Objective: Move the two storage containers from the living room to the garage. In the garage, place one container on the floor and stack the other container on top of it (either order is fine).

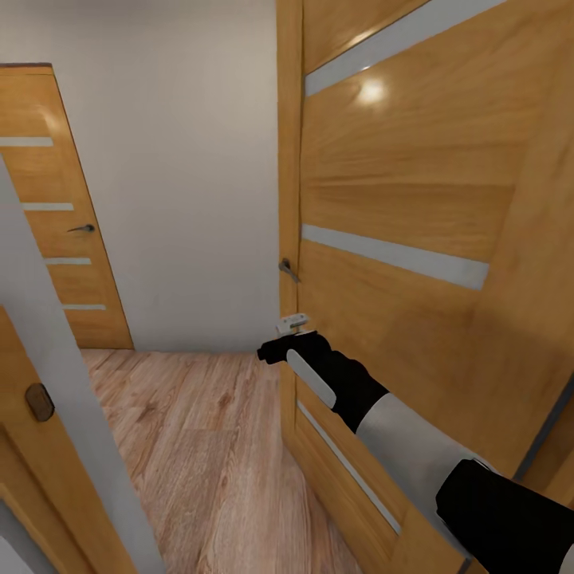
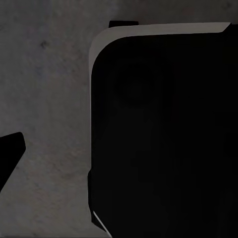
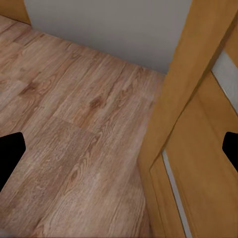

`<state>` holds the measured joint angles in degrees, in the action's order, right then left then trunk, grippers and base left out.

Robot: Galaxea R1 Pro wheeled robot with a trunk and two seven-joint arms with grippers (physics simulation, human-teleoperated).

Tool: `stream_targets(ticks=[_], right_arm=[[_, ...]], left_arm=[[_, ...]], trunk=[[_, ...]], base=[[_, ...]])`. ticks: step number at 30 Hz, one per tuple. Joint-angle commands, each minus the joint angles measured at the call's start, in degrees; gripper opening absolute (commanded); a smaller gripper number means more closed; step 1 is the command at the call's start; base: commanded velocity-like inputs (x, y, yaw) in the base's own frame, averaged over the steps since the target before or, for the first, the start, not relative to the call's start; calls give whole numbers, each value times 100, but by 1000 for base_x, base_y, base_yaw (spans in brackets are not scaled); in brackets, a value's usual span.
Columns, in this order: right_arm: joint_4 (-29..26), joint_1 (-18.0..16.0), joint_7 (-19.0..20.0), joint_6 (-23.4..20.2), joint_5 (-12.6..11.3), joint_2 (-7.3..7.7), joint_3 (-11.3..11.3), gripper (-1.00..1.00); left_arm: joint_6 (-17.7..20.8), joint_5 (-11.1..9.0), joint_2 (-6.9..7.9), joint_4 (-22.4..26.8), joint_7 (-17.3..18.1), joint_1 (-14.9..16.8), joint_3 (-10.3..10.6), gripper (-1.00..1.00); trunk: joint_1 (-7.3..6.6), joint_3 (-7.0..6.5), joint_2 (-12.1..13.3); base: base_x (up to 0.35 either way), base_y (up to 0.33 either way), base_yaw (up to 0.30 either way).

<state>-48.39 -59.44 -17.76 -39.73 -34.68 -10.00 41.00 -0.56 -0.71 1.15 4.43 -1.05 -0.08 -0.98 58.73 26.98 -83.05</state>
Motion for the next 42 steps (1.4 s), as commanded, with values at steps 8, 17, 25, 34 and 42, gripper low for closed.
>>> stream_targets(ticks=[8,17,25,34,42], right_arm=[[-4,-6,-61,-9,-56,0,13,100],[-4,-6,-76,0,-48,0,13,100],[-4,-6,-85,0,-47,0,14,100],[-4,-6,-95,7,-47,0,13,100],[-4,-6,-96,9,-47,0,15,100]], left_arm=[[-6,-8,4,6,9,-1,-8,100],[-6,-8,16,6,34,-1,-7,100],[-6,-8,17,6,20,-1,-7,100],[-6,-8,17,6,17,-1,-9,100],[-6,-8,17,6,17,-1,-10,100]], trunk=[[0,6,-3],[0,6,-3],[0,6,-3],[0,6,-3],[0,6,-3]], base=[[99,0,7],[300,0,0],[175,0,0],[10,0,0],[0,0,0]])
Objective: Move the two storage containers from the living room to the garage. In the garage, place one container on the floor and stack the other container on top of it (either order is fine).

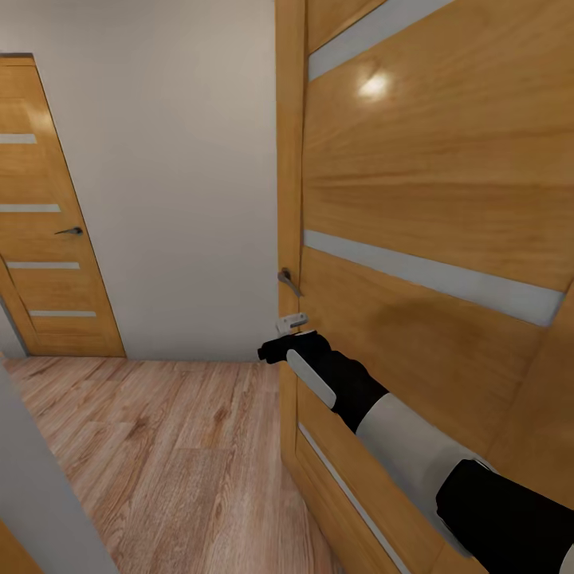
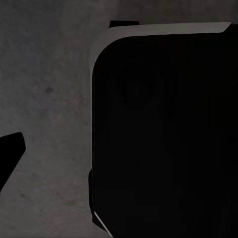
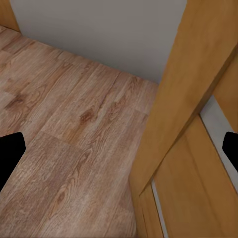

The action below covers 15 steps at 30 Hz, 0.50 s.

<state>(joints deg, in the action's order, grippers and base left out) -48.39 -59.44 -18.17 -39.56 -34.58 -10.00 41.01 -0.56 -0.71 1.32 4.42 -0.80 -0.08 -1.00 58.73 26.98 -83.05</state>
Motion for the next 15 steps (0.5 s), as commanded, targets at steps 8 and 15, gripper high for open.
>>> stream_targets(ticks=[8,15], right_arm=[[-3,-6,-64,-3,-52,0,16,100],[-3,-6,-64,1,-49,0,14,100]], left_arm=[[-6,-8,0,6,-8,-1,-6,100],[-6,-8,0,6,-16,-1,-7,100]], trunk=[[0,6,-3],[0,6,-3]], base=[[0,0,0],[0,0,0]])
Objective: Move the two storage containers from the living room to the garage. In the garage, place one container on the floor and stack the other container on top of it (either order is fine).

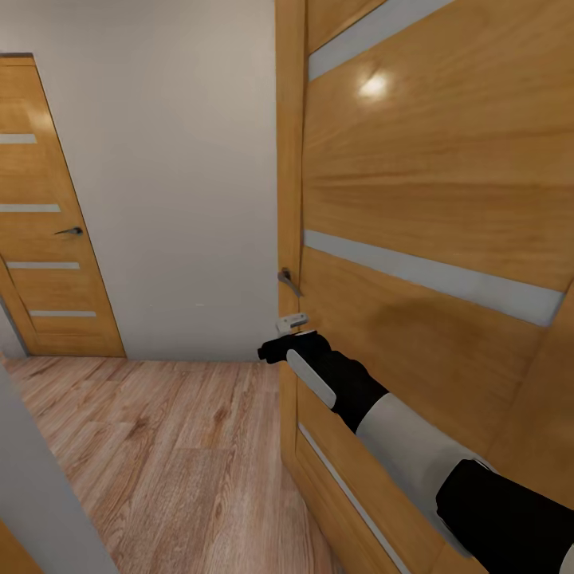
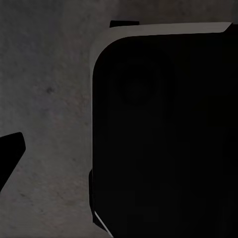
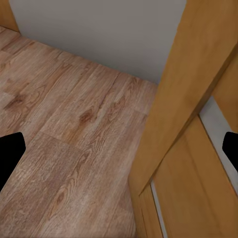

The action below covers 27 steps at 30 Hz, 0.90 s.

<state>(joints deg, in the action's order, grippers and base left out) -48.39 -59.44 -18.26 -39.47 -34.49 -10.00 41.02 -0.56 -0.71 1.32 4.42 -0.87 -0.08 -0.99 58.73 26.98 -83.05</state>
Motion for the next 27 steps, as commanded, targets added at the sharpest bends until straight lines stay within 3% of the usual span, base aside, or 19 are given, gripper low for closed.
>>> stream_targets(ticks=[1,21,22,24,27], right_arm=[[-3,-6,-55,-8,-58,0,14,100],[-47,-6,-72,-17,-32,0,20,100],[-49,-6,-147,-17,-15,0,29,100],[-452,-6,-1256,-249,11,0,376,100],[-611,-6,-1874,-577,12,0,459,100]], left_arm=[[-6,-8,0,6,-10,-1,-9,100],[-6,-8,0,6,-10,-1,-7,100],[-6,-8,0,6,-10,-1,-7,100],[-6,-8,0,6,-10,-1,-10,100],[-6,-8,0,6,-10,-1,-12,100]], trunk=[[0,6,-3],[0,6,-3],[0,6,-3],[0,6,-3],[0,6,-3]], base=[[0,0,0],[0,0,0],[0,0,0],[0,0,0],[0,0,0]])
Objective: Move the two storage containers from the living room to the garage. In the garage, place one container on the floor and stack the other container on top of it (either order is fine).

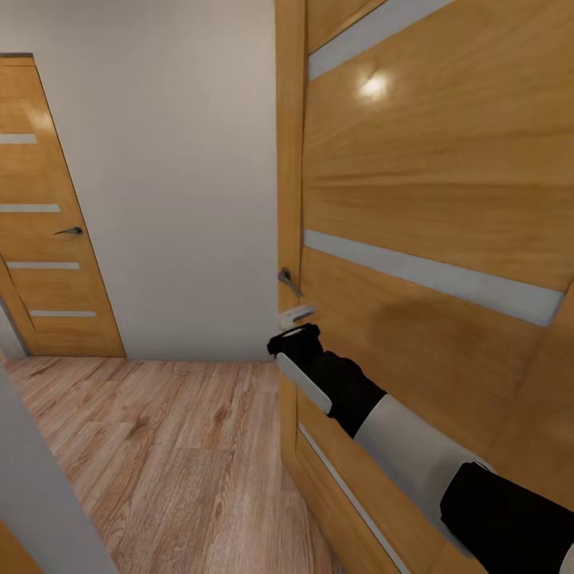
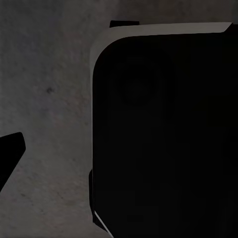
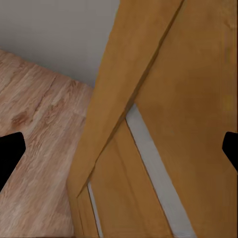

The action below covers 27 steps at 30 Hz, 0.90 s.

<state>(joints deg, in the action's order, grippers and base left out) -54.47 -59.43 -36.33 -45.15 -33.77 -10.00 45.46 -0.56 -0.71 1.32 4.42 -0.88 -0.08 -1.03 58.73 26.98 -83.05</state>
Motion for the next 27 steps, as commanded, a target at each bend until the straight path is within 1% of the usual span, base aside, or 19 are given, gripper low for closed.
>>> stream_targets(ticks=[1,4,5,8,13,18,27], right_arm=[[8,-26,-450,-164,-60,0,45,100],[191,-134,-711,-219,-60,0,55,100],[404,-299,-843,-231,-60,0,57,100],[673,-511,-929,-244,-60,0,59,100],[776,-568,-960,-255,-54,0,59,100],[1194,-854,-994,-247,-22,0,59,100],[1440,-1029,-999,-253,-7,0,59,100]], left_arm=[[-6,-8,0,6,-9,-1,-8,100],[-6,-8,0,6,-9,-1,-7,100],[-6,-8,0,6,-9,-1,-8,100],[-6,-8,0,6,-9,-1,-9,100],[-6,-8,0,6,-9,-1,-10,100],[-6,-8,0,6,-9,-1,-10,100],[-6,-8,0,6,-9,-1,-12,100]], trunk=[[0,6,-3],[0,6,-3],[0,6,-3],[0,6,-3],[0,6,-3],[0,6,-3],[0,6,-3]], base=[[0,0,0],[0,0,0],[0,0,0],[0,0,0],[0,0,0],[0,0,0],[0,0,0]])
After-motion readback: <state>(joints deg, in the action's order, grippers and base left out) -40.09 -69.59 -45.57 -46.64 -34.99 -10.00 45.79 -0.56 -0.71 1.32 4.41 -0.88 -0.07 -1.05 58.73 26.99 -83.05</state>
